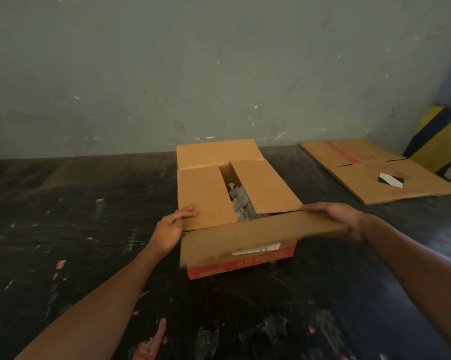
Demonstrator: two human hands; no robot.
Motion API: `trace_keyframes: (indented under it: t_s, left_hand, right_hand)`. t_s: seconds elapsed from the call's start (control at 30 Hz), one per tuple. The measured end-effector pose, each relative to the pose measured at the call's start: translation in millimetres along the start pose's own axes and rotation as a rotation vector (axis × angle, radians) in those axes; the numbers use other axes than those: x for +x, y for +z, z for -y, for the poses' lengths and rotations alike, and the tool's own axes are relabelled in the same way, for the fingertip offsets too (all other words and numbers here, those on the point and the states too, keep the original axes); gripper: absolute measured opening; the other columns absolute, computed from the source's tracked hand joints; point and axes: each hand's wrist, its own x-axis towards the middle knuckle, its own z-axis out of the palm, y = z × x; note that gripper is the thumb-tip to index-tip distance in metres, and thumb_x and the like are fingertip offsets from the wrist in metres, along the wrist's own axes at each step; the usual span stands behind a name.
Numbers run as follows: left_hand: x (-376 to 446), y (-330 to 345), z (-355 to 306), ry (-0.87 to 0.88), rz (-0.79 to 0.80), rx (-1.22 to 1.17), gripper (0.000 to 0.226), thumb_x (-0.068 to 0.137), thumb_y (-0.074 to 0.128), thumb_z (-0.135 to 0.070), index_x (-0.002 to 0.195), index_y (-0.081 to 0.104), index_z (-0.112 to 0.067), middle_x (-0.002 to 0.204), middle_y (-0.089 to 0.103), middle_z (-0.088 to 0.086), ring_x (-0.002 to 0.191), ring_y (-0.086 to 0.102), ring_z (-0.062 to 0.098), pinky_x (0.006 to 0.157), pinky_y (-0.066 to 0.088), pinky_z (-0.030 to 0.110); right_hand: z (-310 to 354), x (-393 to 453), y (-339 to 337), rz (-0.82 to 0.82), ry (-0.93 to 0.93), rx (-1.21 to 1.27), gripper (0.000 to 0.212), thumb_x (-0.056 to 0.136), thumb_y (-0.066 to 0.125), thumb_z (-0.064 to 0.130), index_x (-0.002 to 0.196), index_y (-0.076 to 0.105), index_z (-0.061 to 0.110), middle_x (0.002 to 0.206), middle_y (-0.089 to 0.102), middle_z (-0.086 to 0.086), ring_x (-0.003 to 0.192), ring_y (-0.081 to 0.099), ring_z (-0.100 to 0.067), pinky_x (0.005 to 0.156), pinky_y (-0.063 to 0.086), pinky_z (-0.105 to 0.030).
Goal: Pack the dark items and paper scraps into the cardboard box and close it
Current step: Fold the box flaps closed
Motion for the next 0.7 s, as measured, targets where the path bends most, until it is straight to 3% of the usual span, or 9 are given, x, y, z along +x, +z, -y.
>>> trace_keyframes:
  t_s: [0.07,0.13,0.2,0.23,0.33,0.43,0.5,0.6,0.7]
  left_hand:
    - [-5.9,1.6,-11.6,-0.041,-0.003,-0.144,0.037,0.103,0.033,-0.004,0.111,0.069,-0.008,0.13,0.056,-0.002,0.13,0.045,0.017,0.091,0.047,0.018]
    - [-14.6,4.6,-27.7,-0.113,-0.044,-0.237,0.033,0.103,0.034,-0.011,0.102,0.067,-0.008,0.107,0.065,0.001,0.108,0.059,0.021,0.071,0.049,0.022]
    - [-17.6,6.5,-34.7,-0.163,-0.079,-0.224,0.038,0.103,0.031,-0.021,0.09,0.066,-0.016,0.092,0.068,0.0,0.093,0.062,0.017,0.074,0.045,0.03]
    - [-17.0,6.0,-33.6,-0.171,-0.077,-0.238,0.04,0.104,0.029,-0.027,0.091,0.066,-0.02,0.094,0.069,-0.001,0.096,0.061,0.017,0.083,0.044,0.035]
    - [-16.0,2.9,-28.4,-0.167,-0.043,-0.292,0.046,0.102,0.022,-0.05,0.114,0.062,-0.029,0.12,0.06,-0.008,0.12,0.05,0.015,0.108,0.033,0.046]
    - [-14.1,7.5,-24.1,-0.153,-0.062,-0.25,0.054,0.098,0.027,-0.055,0.137,0.047,-0.024,0.125,0.05,-0.009,0.122,0.043,0.013,0.106,0.033,0.046]
    - [-12.7,13.0,-21.6,-0.122,-0.1,-0.209,0.061,0.091,0.045,-0.057,0.146,0.035,-0.03,0.136,0.049,-0.005,0.129,0.046,0.021,0.102,0.042,0.046]
    - [-8.6,17.5,-13.7,-0.114,-0.136,-0.143,0.079,0.089,0.056,-0.053,0.152,0.011,-0.043,0.151,0.037,0.001,0.132,0.044,0.028,0.101,0.044,0.056]
    - [0.5,18.2,-13.7,-0.148,-0.163,-0.132,0.073,0.094,0.052,-0.047,0.153,0.011,-0.039,0.15,0.037,0.002,0.131,0.044,0.028,0.102,0.044,0.054]
  right_hand:
    - [2.5,2.6,-7.5,0.063,-0.06,0.218,0.037,0.095,0.048,0.035,0.119,0.065,0.011,0.117,0.067,-0.019,0.093,0.068,-0.028,0.076,0.053,-0.035]
    - [5.2,8.6,-6.9,0.058,-0.09,0.398,0.04,0.1,0.037,0.032,0.121,0.06,0.008,0.117,0.068,-0.019,0.106,0.066,-0.03,0.089,0.05,-0.04]
    - [9.1,16.8,-0.6,0.035,-0.108,0.488,0.035,0.099,0.037,0.024,0.121,0.057,0.007,0.117,0.068,-0.018,0.112,0.064,-0.03,0.094,0.048,-0.042]
    - [11.2,21.5,3.8,0.019,-0.124,0.473,0.031,0.098,0.041,0.021,0.12,0.058,0.006,0.116,0.068,-0.017,0.111,0.064,-0.03,0.094,0.049,-0.042]
    - [19.2,31.1,19.7,-0.108,-0.172,0.301,0.022,0.096,0.051,0.023,0.107,0.064,0.009,0.099,0.07,-0.014,0.092,0.067,-0.025,0.083,0.052,-0.038]
    - [26.5,40.9,32.7,-0.291,-0.237,0.0,0.027,0.096,0.054,0.028,0.114,0.063,0.011,0.088,0.064,-0.01,0.075,0.06,-0.02,0.067,0.048,-0.033]
    - [28.7,46.5,40.8,-0.39,-0.254,-0.177,0.041,0.096,0.054,0.031,0.132,0.052,0.011,0.11,0.063,-0.01,0.096,0.061,-0.026,0.079,0.049,-0.036]
    - [25.0,59.6,46.5,-0.496,-0.307,-0.485,0.056,0.095,0.053,0.038,0.146,0.034,0.022,0.142,0.041,-0.015,0.124,0.046,-0.035,0.098,0.044,-0.048]
    - [21.2,75.4,50.4,-0.412,-0.327,-0.83,0.057,0.098,0.036,0.048,0.15,0.015,0.037,0.156,0.017,-0.009,0.14,0.02,-0.037,0.109,0.027,-0.057]
